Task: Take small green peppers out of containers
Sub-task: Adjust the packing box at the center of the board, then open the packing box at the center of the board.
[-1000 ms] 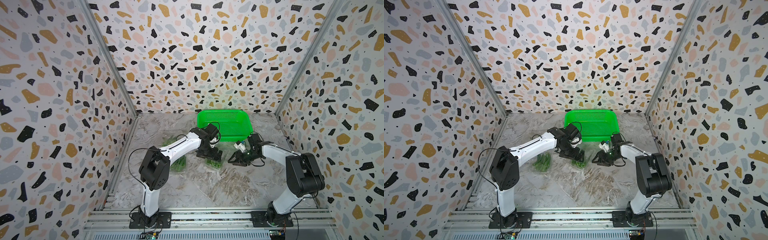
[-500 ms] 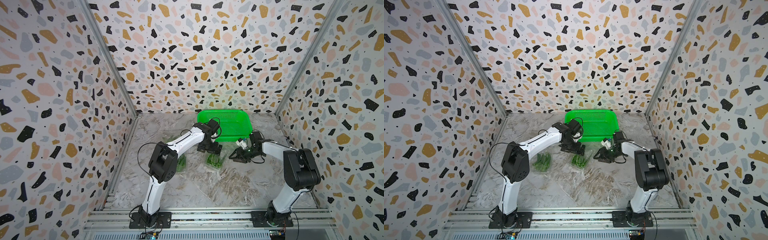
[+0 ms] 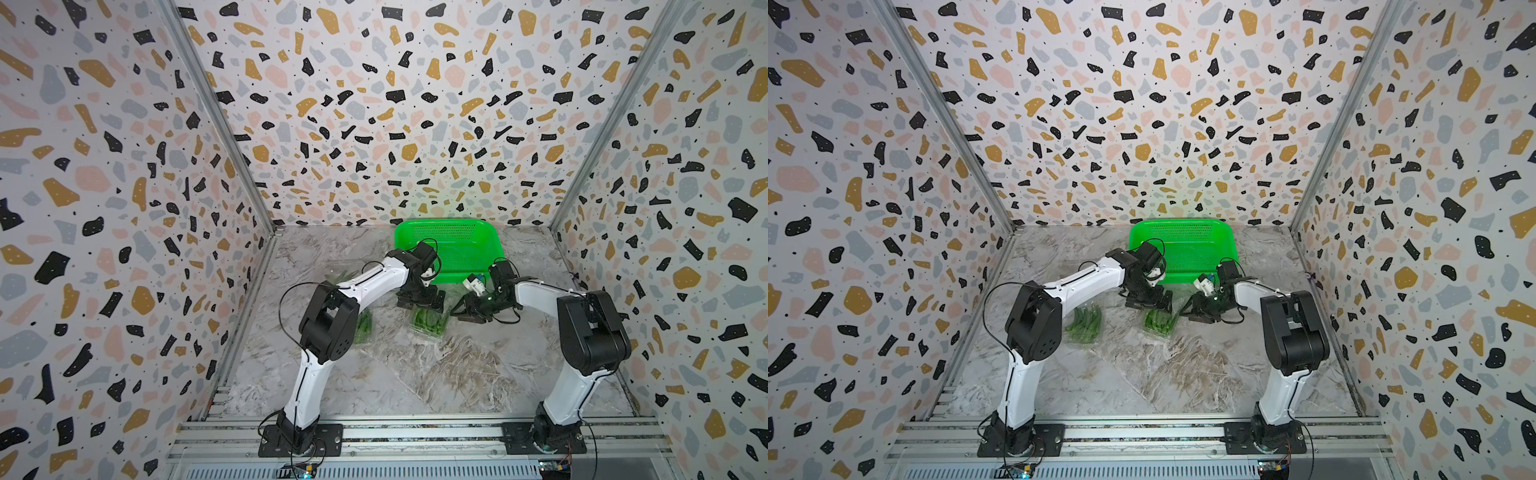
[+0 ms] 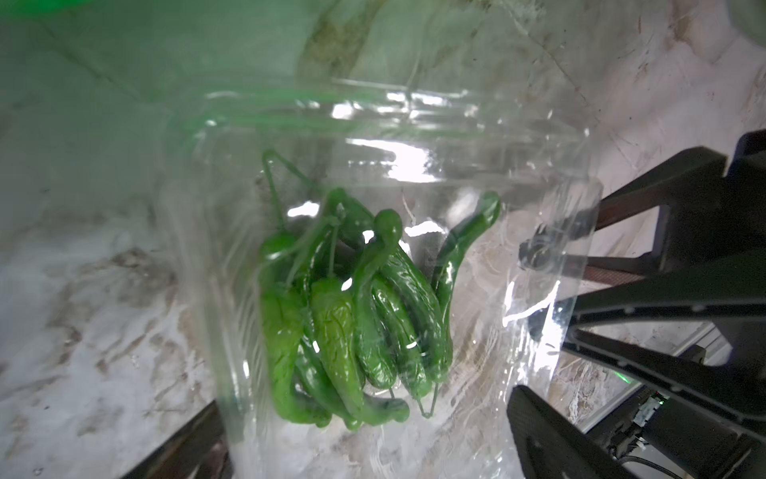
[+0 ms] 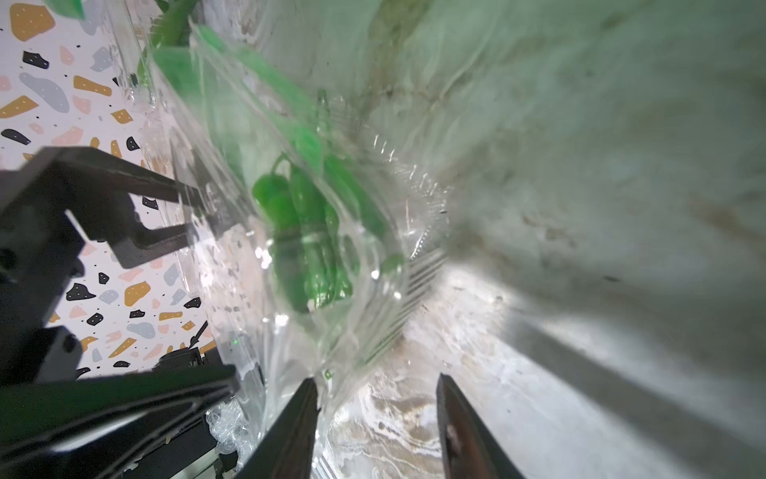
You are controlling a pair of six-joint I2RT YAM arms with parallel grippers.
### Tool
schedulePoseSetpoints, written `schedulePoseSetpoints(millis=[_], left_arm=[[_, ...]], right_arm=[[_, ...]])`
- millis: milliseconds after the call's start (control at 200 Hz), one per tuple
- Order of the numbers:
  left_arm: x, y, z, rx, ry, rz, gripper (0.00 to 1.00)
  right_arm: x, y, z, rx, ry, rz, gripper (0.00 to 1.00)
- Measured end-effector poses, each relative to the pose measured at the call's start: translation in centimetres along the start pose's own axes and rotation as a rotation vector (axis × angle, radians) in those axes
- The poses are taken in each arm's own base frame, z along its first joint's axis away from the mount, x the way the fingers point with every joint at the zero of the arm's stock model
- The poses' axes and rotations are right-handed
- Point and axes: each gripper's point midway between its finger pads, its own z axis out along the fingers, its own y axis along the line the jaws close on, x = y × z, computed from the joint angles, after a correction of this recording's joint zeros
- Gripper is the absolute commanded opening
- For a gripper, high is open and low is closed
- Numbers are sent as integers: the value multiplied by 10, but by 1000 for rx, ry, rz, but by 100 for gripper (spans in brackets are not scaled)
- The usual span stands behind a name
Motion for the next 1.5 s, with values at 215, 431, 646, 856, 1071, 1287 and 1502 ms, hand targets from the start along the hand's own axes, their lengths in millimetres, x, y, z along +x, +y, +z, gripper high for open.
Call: schedulePoseSetpoints(millis=[215, 431, 646, 856, 1071, 1287, 1502], left_arm=[[8, -5, 3, 56, 15, -55, 99], [13, -9, -3, 91, 18, -81, 99], [18, -10, -2, 109, 32, -102, 99], [15, -9, -4, 83, 18, -87, 99], [3, -15, -19, 57, -22, -47, 99], [-11, -22, -28, 61, -52, -35, 99], [-17, -19, -16, 53, -35, -45, 99]], right_arm=[[-10, 12, 2, -55, -32, -47, 56], [-13, 21, 3, -110, -50, -84, 58], [-8, 15, 3, -116, -51, -67, 57], [-14, -12, -21, -72, -79, -19, 57], [-33, -21, -48, -33, -123, -38, 57], [-37, -21, -38, -24, -102, -92, 56], [-30, -14, -20, -15, -65, -138, 56]])
